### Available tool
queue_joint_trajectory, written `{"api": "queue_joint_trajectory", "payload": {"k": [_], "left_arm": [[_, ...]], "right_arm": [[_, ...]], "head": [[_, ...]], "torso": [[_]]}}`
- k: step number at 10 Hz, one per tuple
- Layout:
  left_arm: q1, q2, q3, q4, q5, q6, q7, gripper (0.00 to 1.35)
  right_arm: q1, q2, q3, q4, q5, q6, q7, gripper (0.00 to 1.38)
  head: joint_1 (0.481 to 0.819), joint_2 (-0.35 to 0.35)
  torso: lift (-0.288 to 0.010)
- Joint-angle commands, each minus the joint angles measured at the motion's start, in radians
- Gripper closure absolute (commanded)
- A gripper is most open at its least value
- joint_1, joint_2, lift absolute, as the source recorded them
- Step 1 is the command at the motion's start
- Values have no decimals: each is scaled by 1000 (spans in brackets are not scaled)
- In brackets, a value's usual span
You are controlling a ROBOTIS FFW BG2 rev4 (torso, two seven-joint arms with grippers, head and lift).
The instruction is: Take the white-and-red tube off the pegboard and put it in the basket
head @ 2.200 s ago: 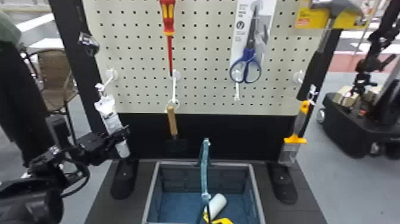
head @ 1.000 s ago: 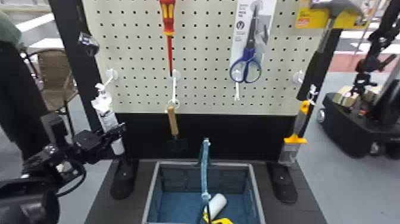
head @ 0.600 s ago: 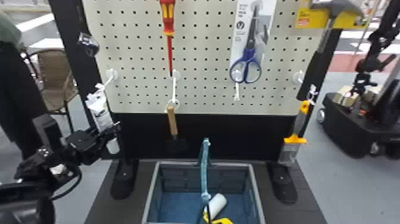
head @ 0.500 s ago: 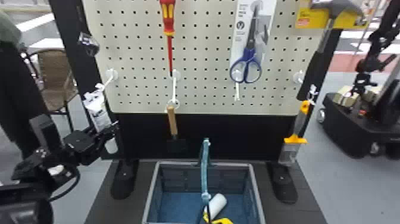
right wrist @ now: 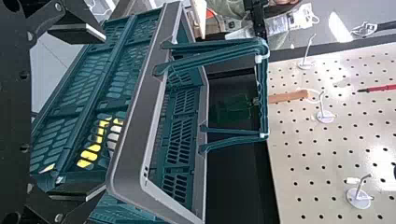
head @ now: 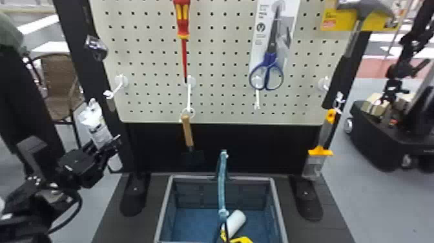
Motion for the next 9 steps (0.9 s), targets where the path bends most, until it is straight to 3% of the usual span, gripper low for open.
{"api": "queue_joint_trajectory", "payload": {"k": [1,5,9], "left_arm": [[66,-34,14,-88,41,6,43,1196],[188,-89,-9,-184,242,36,135,1196],[255,-100,-93,-228,483,144,192,1196]], "right_arm": [[1,1,0,0,0,2,0,183],[1,1,0,0,1,5,0,183],[1,1,0,0,3,11,0,183]], "head": [[549,0],[549,0],[549,0]], "torso": [[-100],[-100],[-100]]}}
